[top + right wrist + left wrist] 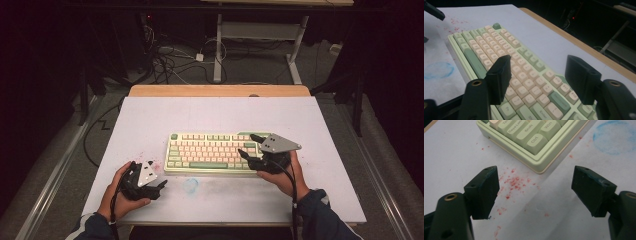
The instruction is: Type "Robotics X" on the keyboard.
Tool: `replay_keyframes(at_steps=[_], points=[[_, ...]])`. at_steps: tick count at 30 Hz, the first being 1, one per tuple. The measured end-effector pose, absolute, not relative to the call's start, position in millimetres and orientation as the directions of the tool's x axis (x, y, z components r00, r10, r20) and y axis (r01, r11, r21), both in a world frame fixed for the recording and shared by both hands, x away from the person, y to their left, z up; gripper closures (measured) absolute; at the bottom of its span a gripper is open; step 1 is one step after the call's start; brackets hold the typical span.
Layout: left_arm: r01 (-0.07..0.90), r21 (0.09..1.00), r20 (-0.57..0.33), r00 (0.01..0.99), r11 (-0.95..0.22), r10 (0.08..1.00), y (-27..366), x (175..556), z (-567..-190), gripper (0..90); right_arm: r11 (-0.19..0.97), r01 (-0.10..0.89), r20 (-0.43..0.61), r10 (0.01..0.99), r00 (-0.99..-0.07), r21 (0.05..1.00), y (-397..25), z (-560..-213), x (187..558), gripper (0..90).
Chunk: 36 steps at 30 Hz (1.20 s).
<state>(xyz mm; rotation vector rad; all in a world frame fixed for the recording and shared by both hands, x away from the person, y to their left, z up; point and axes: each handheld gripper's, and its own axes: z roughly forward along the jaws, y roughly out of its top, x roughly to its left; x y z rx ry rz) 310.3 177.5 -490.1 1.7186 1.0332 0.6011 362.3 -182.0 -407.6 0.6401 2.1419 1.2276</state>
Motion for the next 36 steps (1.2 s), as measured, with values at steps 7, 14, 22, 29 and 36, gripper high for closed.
replay_keyframes(at_steps=[7, 14, 22, 29, 36], points=[[0.355, 0.925, -0.070, 0.509, -0.135, 0.858, 178, 311, -490, 20.8, 0.447, 0.110, -0.260, 0.684, -0.682, 0.888, -195, -411, 346, 30.3], [0.337, 0.934, -0.069, 0.506, -0.122, 0.860, 179, 312, -486, 21.3, 0.453, 0.132, -0.265, 0.707, -0.656, 0.882, -208, -417, 334, 29.3], [0.316, 0.946, -0.099, 0.484, -0.068, 0.869, 179, 313, -479, 22.9, 0.459, 0.155, -0.275, 0.734, -0.621, 0.875, -224, -432, 320, 28.4], [0.294, 0.955, -0.126, 0.484, -0.025, 0.866, 178, 311, -471, 24.3, 0.446, 0.183, -0.258, 0.754, -0.604, 0.876, -236, -441, 311, 28.3], [0.288, 0.958, -0.146, 0.480, 0.001, 0.865, 180, 311, -464, 32.8, 0.464, 0.173, -0.277, 0.745, -0.606, 0.869, -234, -448, 306, 28.1]])
